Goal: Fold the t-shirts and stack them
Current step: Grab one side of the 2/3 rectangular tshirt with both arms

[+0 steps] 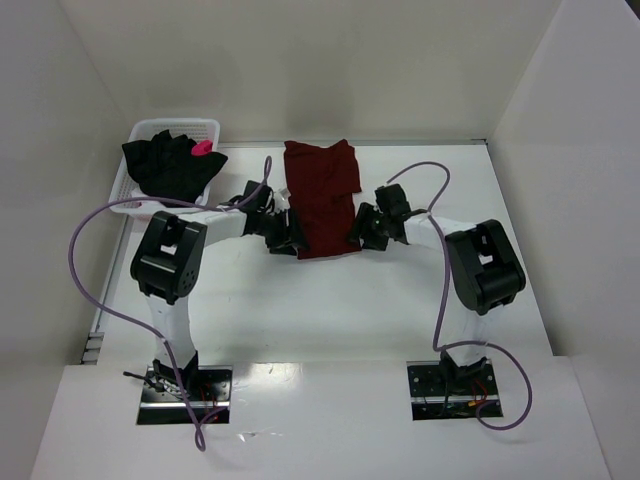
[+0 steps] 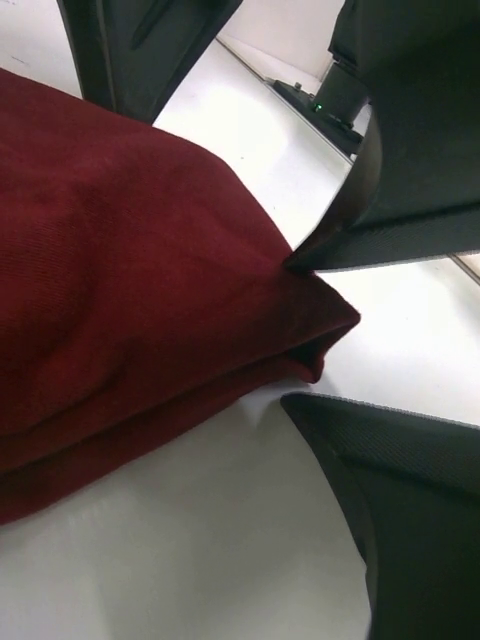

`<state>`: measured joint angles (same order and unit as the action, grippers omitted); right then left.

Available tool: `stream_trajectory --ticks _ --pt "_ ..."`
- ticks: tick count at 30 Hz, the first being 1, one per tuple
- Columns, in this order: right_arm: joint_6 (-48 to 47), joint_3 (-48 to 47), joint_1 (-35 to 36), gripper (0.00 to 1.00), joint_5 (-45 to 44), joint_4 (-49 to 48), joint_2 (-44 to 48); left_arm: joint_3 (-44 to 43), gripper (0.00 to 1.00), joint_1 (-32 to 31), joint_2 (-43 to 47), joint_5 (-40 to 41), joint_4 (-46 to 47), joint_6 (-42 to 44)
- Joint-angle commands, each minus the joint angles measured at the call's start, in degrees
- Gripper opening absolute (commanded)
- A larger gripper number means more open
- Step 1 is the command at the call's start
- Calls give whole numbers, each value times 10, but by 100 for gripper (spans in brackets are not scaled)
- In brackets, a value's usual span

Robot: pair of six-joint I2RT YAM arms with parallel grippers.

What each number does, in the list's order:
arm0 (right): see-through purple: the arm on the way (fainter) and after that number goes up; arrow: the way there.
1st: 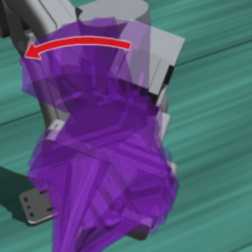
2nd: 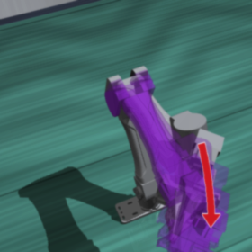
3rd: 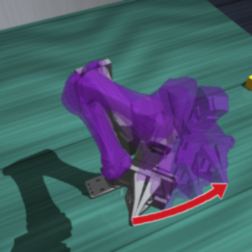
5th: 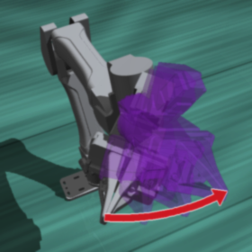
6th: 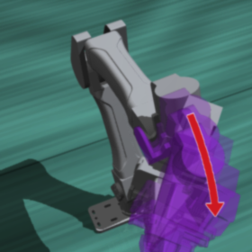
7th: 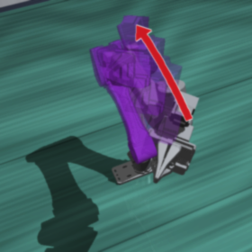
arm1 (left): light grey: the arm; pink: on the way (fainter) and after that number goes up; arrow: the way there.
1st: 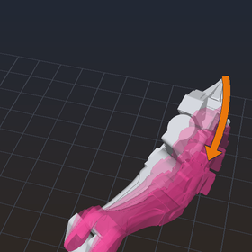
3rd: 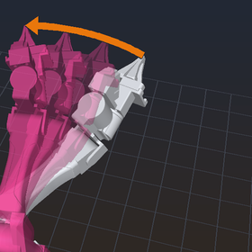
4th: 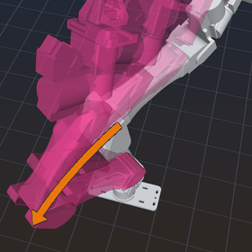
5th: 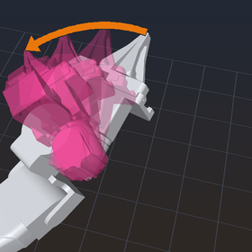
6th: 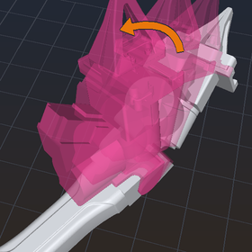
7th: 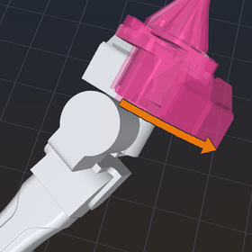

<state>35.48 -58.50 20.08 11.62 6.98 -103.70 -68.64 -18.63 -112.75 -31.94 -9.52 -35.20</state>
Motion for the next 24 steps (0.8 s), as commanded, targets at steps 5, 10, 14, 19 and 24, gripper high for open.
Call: stream_trajectory --ticks 5,10,14,19,24 --pt "-8 -7 13 47 3 -22 -46 4 47 -12 -27 -10 27 -13" --pt "-2 -7 13 20 15 -28 -53 -1 17 -12 -32 -5 20 -18" --pt "-2 0 18 7 20 -33 -48 -6 1 -12 -20 7 1 -18" --pt "4 36 40 3 4 -33 -1 10 0 -12 17 19 -16 -7" --pt "20 75 59 0 -9 -27 59 39 0 -23 61 19 -37 0"
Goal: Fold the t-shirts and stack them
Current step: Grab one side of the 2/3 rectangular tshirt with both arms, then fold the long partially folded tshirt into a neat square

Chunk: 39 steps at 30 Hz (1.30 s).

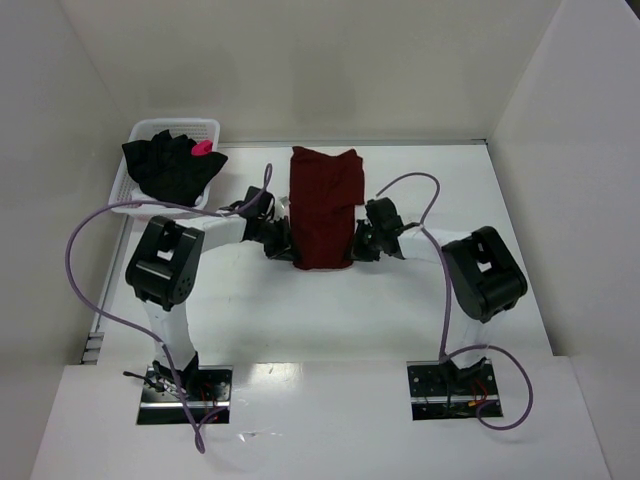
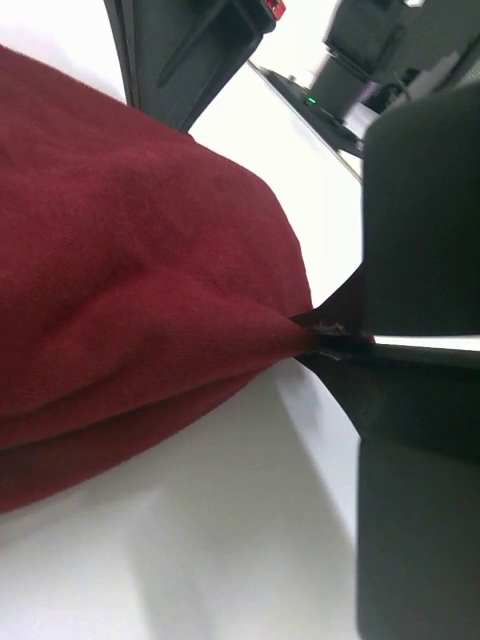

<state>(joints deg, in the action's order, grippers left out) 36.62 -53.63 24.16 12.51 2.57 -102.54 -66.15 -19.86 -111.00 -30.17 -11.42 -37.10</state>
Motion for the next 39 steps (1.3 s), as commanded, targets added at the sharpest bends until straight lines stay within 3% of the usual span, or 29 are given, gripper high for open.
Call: stream_trajectory --ticks 1,12,18,26,31,39 --pt "20 33 28 0 -18 17 59 20 0 -11 52 1 -25 19" --pt "87 124 84 0 -64 77 285 93 0 -43 223 24 -98 6" --pt "105 107 84 0 -81 152 416 72 0 -43 339 35 -155 -29" --pt "80 17 44 0 -86 133 344 -63 0 -23 266 -3 -168 6" --pt "59 -47 -17 0 -57 83 244 -153 0 4 139 -52 -168 28" --pt "32 -164 -59 5 -28 45 68 -304 1 61 -34 -93 -162 34"
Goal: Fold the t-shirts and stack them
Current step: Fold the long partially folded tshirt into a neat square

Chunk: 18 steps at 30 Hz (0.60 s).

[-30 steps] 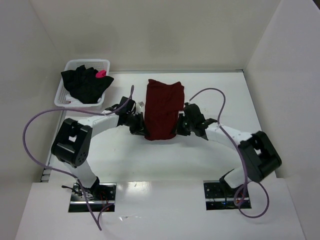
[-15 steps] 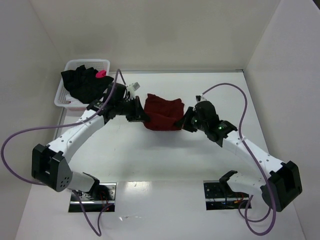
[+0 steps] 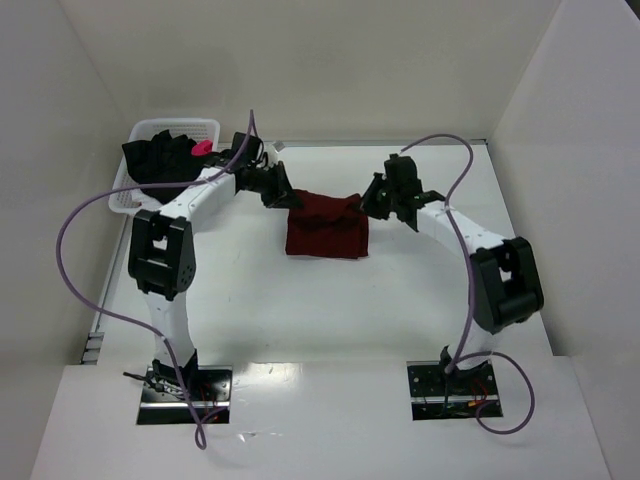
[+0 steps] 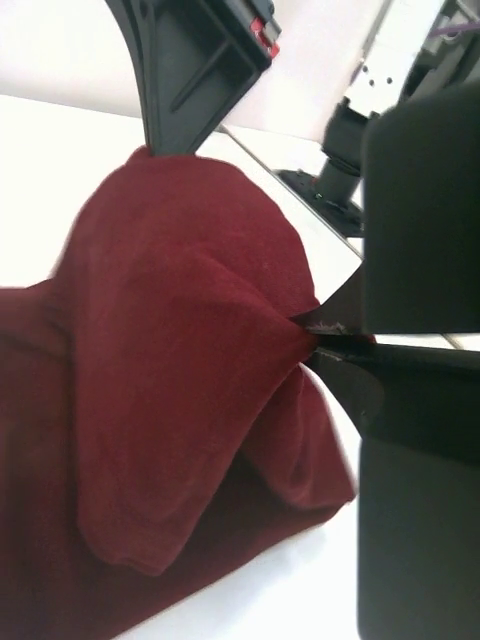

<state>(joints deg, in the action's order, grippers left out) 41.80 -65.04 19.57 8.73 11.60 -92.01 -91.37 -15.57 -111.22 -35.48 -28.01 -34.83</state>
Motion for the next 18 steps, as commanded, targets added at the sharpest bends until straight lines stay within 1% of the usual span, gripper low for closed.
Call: stream_trajectory --ticks 1,3,4,5,6,7,8,9,10,11,13,16,17,18 --pt "-20 -61 -18 5 15 -51 -54 -86 6 25 -46 -45 4 11" --pt "-20 -92 -23 11 16 -51 -98 -122 19 30 -90 -59 4 19" --pt "-20 -103 -23 19 16 -51 -112 -140 28 30 -103 -59 -1 19" --pt "-25 -113 -30 25 16 -51 -125 -169 58 35 -116 -59 -1 19" --pt "-25 -138 -30 34 16 -51 -148 -182 67 35 -136 -59 -1 19" --pt "-25 -148 -36 39 16 -46 -157 -191 75 41 -143 -59 -1 19" --pt "-25 -156 -42 44 16 -46 -164 -199 79 41 -148 -59 -1 19" --pt "-25 -171 -42 55 8 -46 -170 -206 85 48 -148 -53 -1 19" --pt "-31 -177 -48 58 8 -46 -170 -212 94 54 -148 -46 5 19" --pt "-37 -182 -54 63 0 -46 -170 -212 96 54 -148 -31 11 24" --pt "-46 -194 -54 68 -21 -31 -163 -212 96 61 -131 -17 17 29" --pt "-64 -201 -59 68 -42 -25 -130 -190 96 61 -92 14 29 49" --pt "-64 -188 -59 67 -42 -25 -121 -180 96 61 -81 19 30 56" --pt "-64 -182 -59 62 -42 -25 -112 -155 91 61 -56 19 40 56"
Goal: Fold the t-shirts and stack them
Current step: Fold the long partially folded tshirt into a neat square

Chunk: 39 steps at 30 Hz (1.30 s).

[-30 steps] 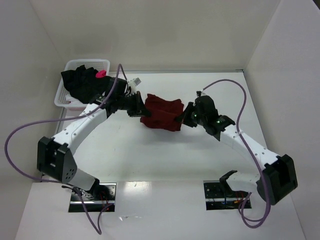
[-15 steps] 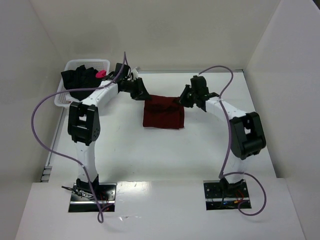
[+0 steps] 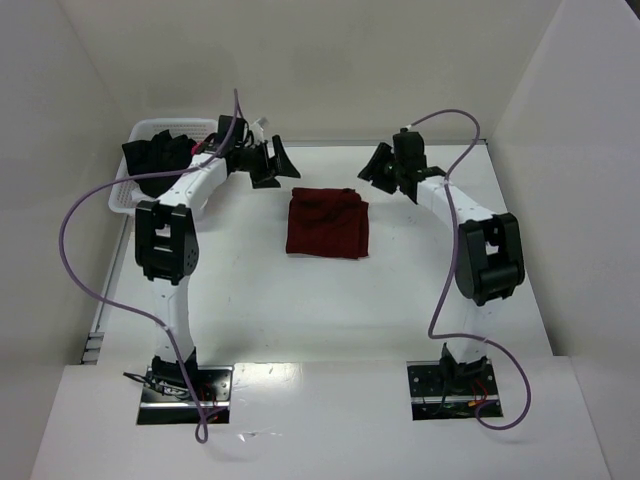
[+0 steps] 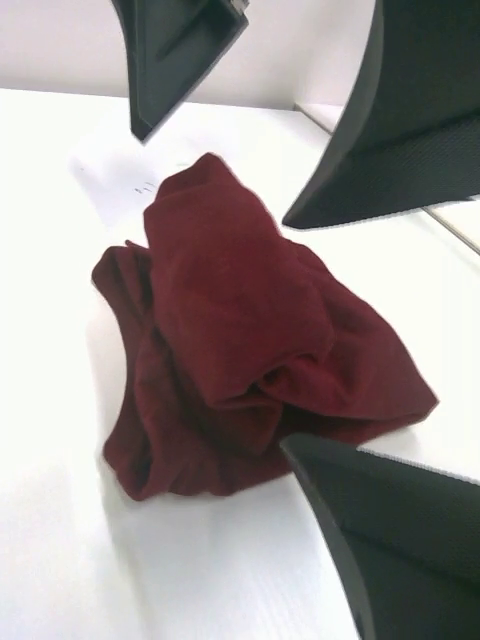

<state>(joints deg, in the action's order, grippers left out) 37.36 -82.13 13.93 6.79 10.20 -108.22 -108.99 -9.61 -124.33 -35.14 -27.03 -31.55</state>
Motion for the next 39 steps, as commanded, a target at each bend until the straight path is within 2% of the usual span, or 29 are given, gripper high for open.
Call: stream_trajectory --ticks 1,2,3,4,5,8,9,15,20,32,39 --pt "-19 -3 -3 54 -10 -22 69 35 87 1 87 16 52 23" --pt "-19 14 -3 35 0 -27 78 47 81 -6 98 16 58 23" --pt "-12 26 -3 24 12 -36 85 58 70 -6 113 -2 66 18" --pt "-6 37 -3 16 42 -45 93 75 44 -14 113 -14 72 18" --pt "0 56 -3 5 59 -59 106 83 31 -14 119 -25 79 10" --pt "13 91 4 0 80 -64 123 119 3 -41 125 -40 91 -4" --pt "13 100 13 0 80 -59 138 129 0 -47 131 -40 91 -9" --pt "13 165 32 0 123 -68 171 207 0 -61 132 -45 127 -36" --pt "14 174 44 0 123 -97 134 196 0 -67 79 -21 143 -41" --pt "-26 -31 44 0 111 -62 -72 -38 1 -34 -93 -16 73 -36" --pt "-26 -137 20 0 106 -35 -171 -189 11 -23 -192 -1 10 -36"
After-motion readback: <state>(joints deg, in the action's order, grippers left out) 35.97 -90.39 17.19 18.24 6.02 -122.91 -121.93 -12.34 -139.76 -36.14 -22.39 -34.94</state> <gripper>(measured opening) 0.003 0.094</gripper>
